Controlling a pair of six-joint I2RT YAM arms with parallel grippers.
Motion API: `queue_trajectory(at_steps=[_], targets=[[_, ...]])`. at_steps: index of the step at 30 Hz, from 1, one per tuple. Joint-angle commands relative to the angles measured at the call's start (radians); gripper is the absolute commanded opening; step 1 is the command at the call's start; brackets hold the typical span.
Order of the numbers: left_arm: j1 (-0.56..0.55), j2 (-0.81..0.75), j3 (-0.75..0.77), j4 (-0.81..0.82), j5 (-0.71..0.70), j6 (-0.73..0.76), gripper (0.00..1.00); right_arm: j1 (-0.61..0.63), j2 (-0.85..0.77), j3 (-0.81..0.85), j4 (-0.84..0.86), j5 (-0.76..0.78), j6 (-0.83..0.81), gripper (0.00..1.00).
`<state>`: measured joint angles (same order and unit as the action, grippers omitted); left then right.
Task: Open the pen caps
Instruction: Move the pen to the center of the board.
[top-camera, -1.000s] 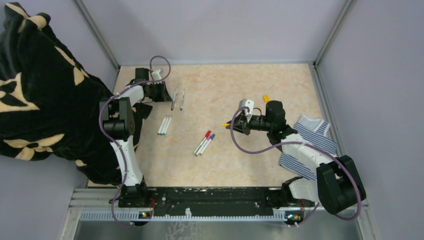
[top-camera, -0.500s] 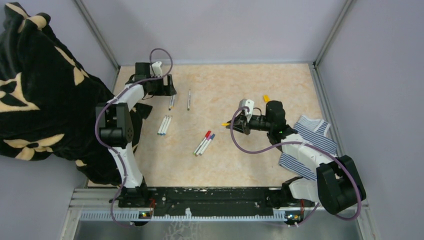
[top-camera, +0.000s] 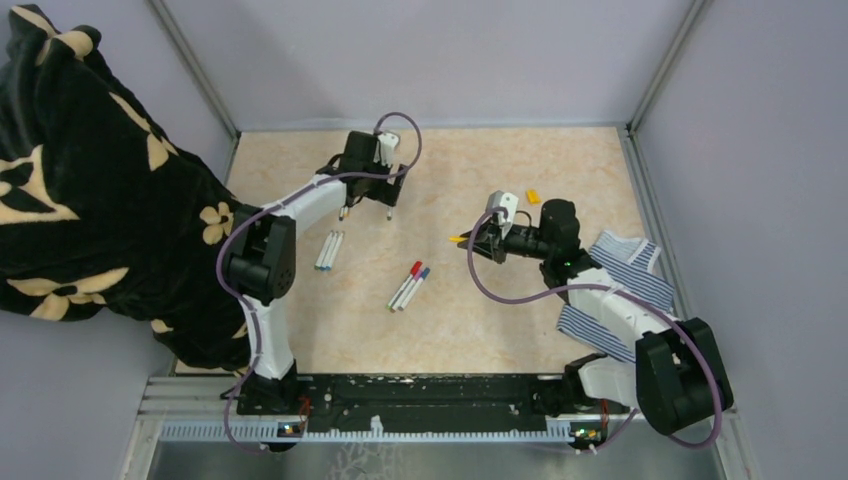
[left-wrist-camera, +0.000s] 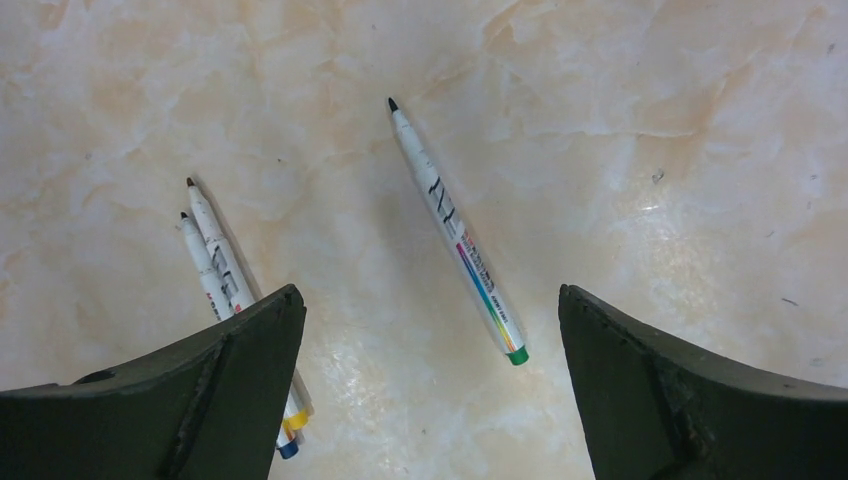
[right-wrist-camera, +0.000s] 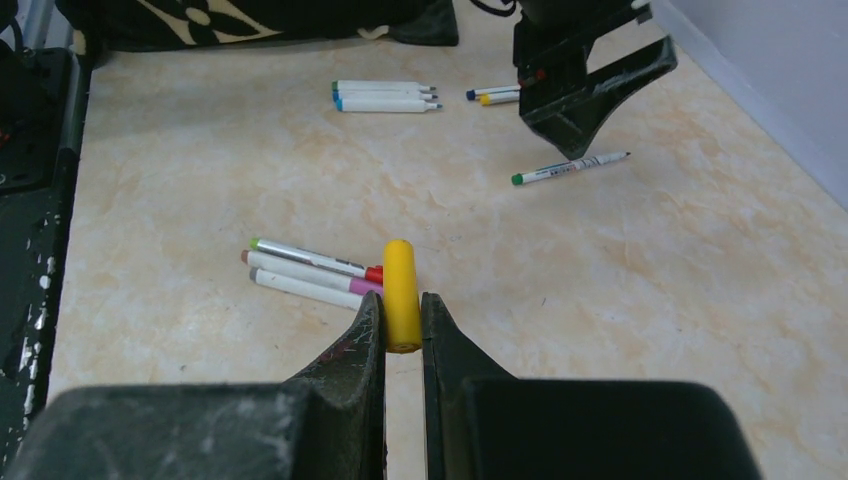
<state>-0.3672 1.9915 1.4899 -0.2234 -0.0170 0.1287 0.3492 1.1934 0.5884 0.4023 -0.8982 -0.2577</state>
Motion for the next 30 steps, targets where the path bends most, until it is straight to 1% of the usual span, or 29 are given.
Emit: queue_trajectory(at_steps=[1, 10, 17, 19, 23, 25, 28, 29, 30], targets=[[-0.025, 0.064, 0.034, 0.006, -0.119, 0.029, 1.0, -0.02, -0.042, -0.007, 0.078, -0.013, 0.027, 0.0], [-0.068, 0.151, 0.062, -0.003, -0.224, 0.04, 1.0, -0.024, -0.042, -0.006, 0.082, -0.017, 0.036, 0.0], [-0.068, 0.135, 0.043, 0.019, -0.293, 0.025, 1.0, -0.026, -0.041, -0.007, 0.086, -0.025, 0.039, 0.0], [-0.069, 0.127, 0.037, 0.028, -0.272, 0.028, 0.99, -0.026, -0.042, -0.007, 0.086, -0.026, 0.04, 0.0], [-0.072, 0.125, 0.043, 0.03, -0.126, 0.094, 0.89, -0.026, -0.045, -0.007, 0.086, -0.025, 0.041, 0.0], [-0.073, 0.135, 0.052, 0.025, -0.045, 0.145, 0.88, -0.026, -0.048, -0.007, 0.086, -0.026, 0.041, 0.0], [-0.073, 0.168, 0.077, 0.007, -0.011, 0.184, 0.87, -0.026, -0.049, -0.009, 0.088, -0.027, 0.042, 0.0], [-0.074, 0.179, 0.089, -0.003, -0.008, 0.19, 0.86, -0.026, -0.049, -0.008, 0.087, -0.027, 0.042, 0.0], [-0.074, 0.196, 0.105, -0.016, -0.008, 0.194, 0.82, -0.026, -0.048, -0.009, 0.088, -0.027, 0.042, 0.0]])
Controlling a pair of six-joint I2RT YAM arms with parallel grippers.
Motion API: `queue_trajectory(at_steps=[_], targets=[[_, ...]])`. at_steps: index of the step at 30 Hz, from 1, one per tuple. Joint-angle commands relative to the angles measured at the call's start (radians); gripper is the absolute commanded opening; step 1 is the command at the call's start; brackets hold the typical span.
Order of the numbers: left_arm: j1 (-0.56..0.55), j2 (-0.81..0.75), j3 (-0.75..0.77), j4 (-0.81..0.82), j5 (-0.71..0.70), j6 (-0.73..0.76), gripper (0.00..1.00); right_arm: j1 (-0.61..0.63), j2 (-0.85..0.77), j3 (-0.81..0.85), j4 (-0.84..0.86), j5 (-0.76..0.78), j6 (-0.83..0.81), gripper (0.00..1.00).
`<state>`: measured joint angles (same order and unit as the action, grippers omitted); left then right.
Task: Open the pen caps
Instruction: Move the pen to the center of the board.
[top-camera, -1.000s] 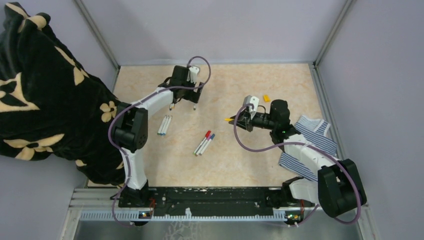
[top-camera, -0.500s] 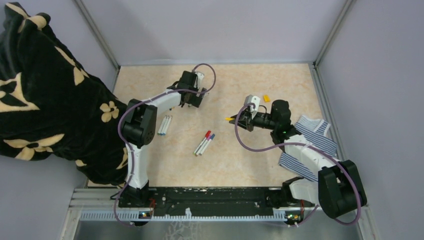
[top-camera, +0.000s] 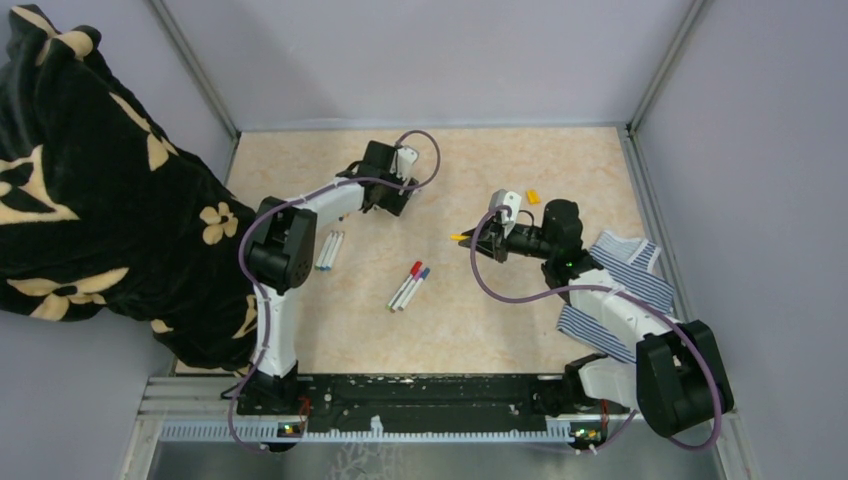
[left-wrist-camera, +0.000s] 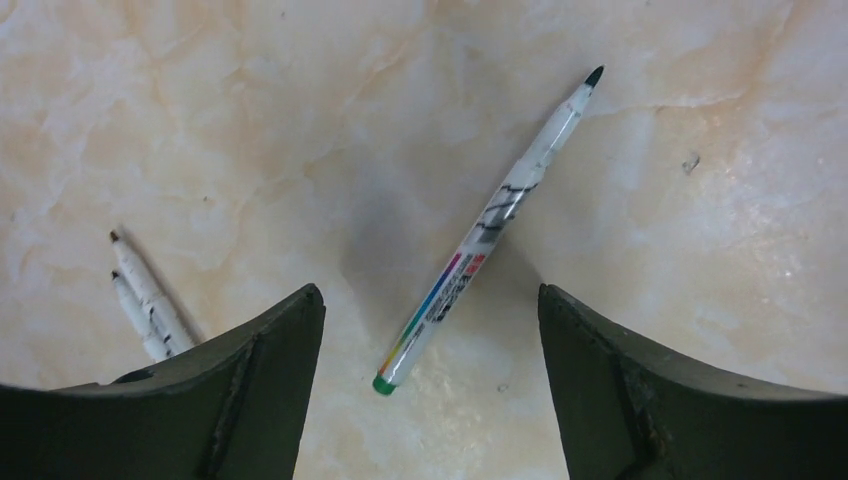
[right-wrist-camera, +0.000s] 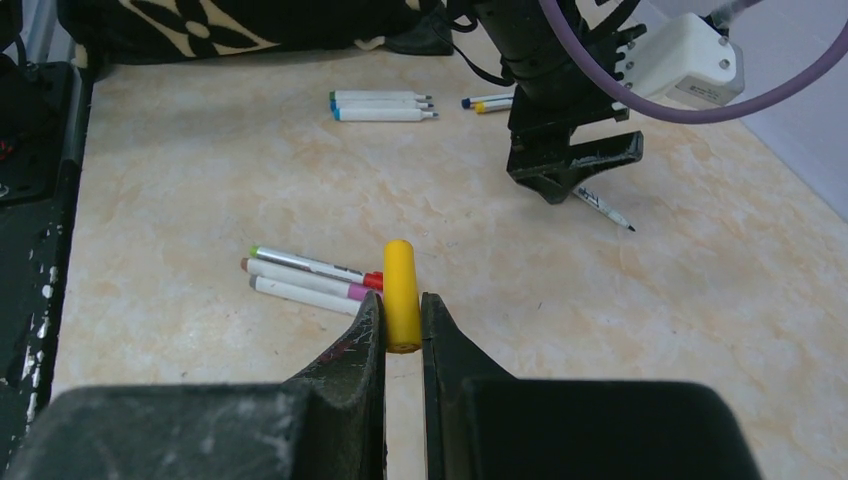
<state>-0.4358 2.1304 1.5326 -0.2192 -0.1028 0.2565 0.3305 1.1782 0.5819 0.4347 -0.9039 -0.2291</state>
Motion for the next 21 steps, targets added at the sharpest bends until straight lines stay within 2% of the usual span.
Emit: queue_trajectory(at_steps=[1, 2, 5, 9, 11, 16, 21], targets=[[-0.005, 0.069, 0.077, -0.033, 0.078, 0.066, 0.79, -0.007, -0.033, -0.002, 0.056, -0.022, 0.013, 0.0], [-0.004, 0.082, 0.096, -0.043, 0.077, 0.064, 0.76, -0.007, -0.033, -0.003, 0.055, -0.022, 0.014, 0.0], [-0.004, 0.105, 0.12, -0.067, 0.075, 0.046, 0.58, -0.008, -0.037, -0.003, 0.056, -0.023, 0.013, 0.0], [-0.004, 0.113, 0.12, -0.082, 0.052, -0.001, 0.29, -0.007, -0.037, -0.003, 0.058, -0.025, 0.015, 0.0], [-0.004, 0.109, 0.113, -0.093, 0.032, -0.03, 0.17, -0.007, -0.038, -0.005, 0.059, -0.025, 0.014, 0.0], [0.006, 0.082, 0.065, -0.09, -0.052, -0.113, 0.03, -0.009, -0.039, -0.005, 0.06, -0.027, 0.014, 0.0], [0.047, 0.055, 0.016, -0.069, -0.142, -0.173, 0.02, -0.008, -0.04, -0.006, 0.06, -0.029, 0.016, 0.0]])
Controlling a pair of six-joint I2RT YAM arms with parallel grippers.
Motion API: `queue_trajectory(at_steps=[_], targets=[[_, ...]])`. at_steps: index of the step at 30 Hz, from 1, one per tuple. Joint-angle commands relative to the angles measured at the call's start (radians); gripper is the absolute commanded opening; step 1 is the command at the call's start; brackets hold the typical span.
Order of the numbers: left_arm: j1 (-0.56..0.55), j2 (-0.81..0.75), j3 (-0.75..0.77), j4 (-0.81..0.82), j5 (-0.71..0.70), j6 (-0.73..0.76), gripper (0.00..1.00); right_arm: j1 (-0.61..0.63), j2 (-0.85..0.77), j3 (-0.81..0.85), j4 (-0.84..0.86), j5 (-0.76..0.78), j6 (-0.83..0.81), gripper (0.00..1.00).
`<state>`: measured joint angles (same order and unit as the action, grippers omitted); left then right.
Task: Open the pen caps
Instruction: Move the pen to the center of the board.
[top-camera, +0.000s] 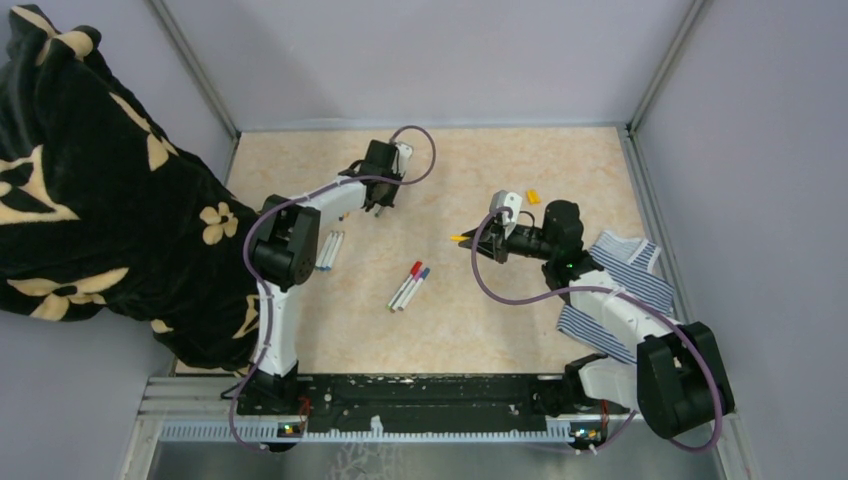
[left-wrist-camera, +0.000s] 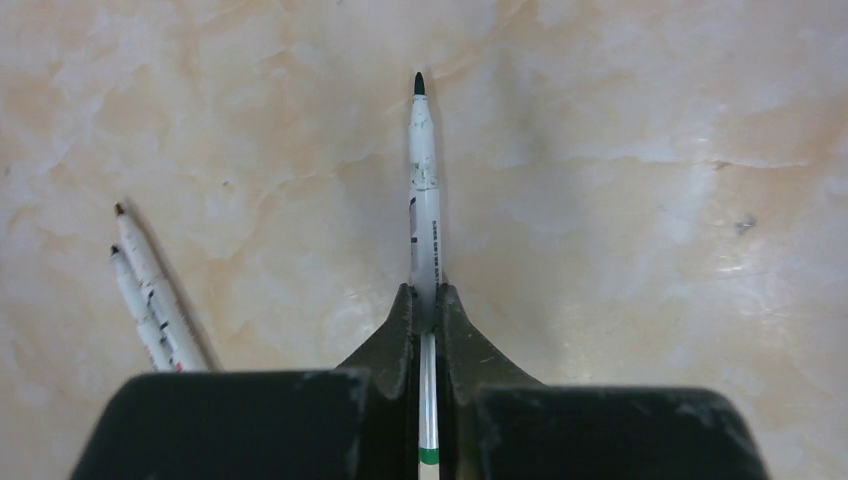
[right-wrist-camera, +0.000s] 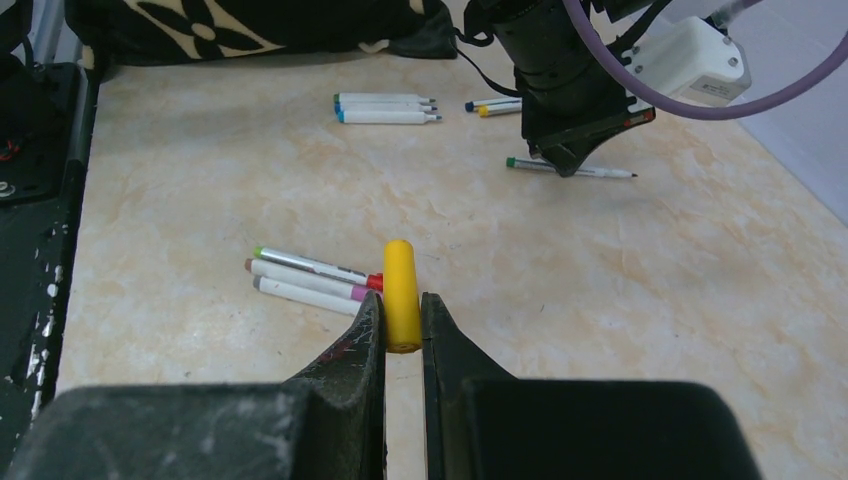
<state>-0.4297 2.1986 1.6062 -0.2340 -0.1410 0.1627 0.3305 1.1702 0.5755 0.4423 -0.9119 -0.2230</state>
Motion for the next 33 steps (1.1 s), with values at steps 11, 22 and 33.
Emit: queue_trajectory(at_steps=[11, 22, 33], targets=[[0.131, -0.029, -0.085, -0.05, -0.142, -0.159, 0.07, -0.009, -0.027, 0.0, 0.055, -0.026, 0.009, 0.0], [0.138, -0.061, -0.116, -0.027, -0.149, -0.185, 0.2, -0.007, -0.025, 0.001, 0.053, -0.028, 0.009, 0.0], [0.139, -0.106, -0.127, -0.006, -0.124, -0.194, 0.3, -0.009, -0.025, 0.0, 0.052, -0.031, 0.007, 0.0]])
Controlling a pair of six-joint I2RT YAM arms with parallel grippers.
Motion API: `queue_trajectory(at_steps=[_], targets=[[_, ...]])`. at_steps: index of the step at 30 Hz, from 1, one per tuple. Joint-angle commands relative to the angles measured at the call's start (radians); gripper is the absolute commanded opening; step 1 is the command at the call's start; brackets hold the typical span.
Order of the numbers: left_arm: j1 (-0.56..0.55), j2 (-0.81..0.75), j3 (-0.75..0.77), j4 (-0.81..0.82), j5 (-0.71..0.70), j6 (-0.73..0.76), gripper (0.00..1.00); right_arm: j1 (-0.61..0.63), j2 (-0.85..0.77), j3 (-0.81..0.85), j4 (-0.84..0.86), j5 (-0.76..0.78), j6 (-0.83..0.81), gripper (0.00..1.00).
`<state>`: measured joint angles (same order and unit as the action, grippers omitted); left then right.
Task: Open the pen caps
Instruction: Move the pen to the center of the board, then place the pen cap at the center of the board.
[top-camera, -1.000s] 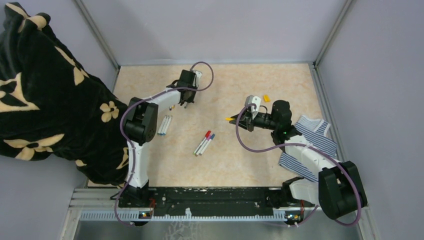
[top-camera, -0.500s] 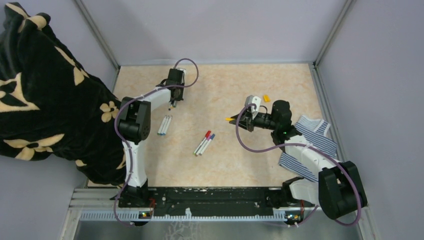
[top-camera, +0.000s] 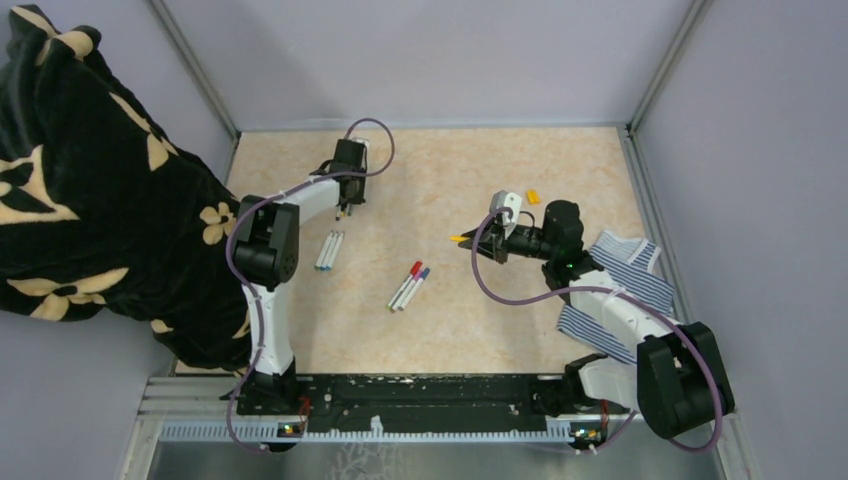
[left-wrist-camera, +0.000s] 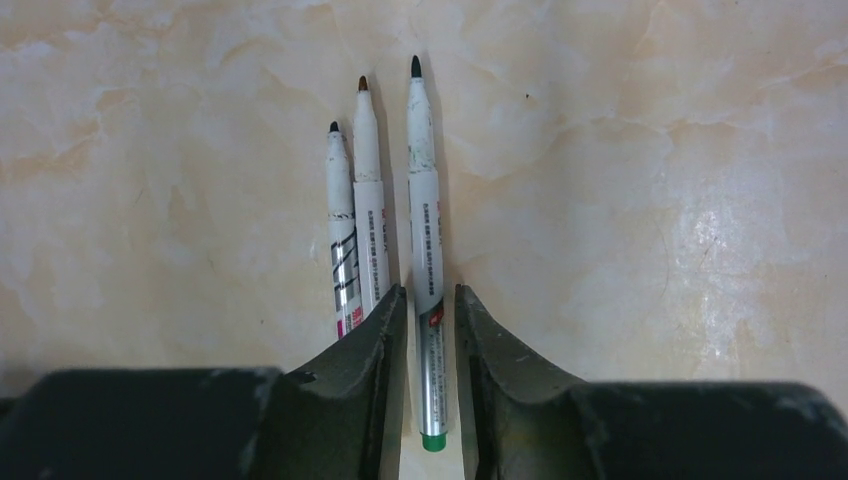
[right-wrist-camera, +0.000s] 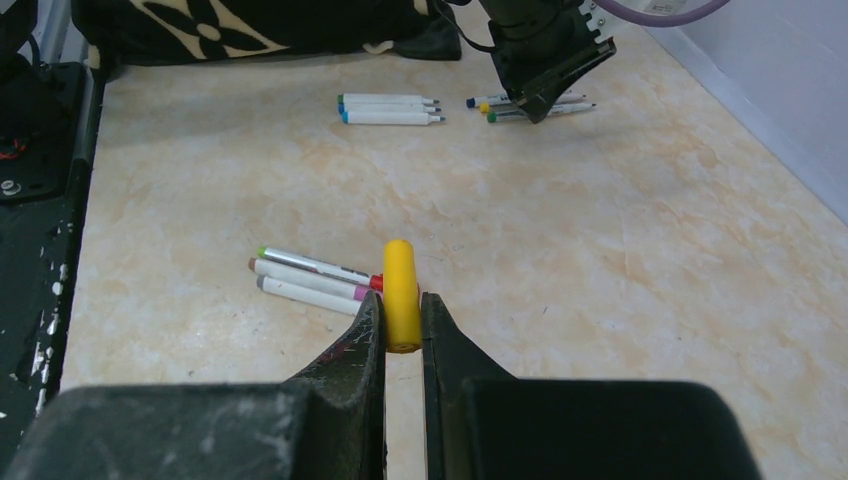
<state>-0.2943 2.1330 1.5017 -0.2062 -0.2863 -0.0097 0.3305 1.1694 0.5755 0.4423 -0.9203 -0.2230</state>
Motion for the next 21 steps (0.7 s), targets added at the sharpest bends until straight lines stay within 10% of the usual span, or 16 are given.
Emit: queue_trajectory(at_steps=[1, 21], targets=[[0.003, -0.047, -0.024, -0.031, 0.022, -0.022, 0.3, -0.009, -0.025, 0.0, 0.052, -0.023, 0.007, 0.0], [0.004, -0.159, -0.05, 0.006, 0.032, -0.003, 0.4, -0.014, -0.023, 0.001, 0.087, 0.006, 0.056, 0.0]])
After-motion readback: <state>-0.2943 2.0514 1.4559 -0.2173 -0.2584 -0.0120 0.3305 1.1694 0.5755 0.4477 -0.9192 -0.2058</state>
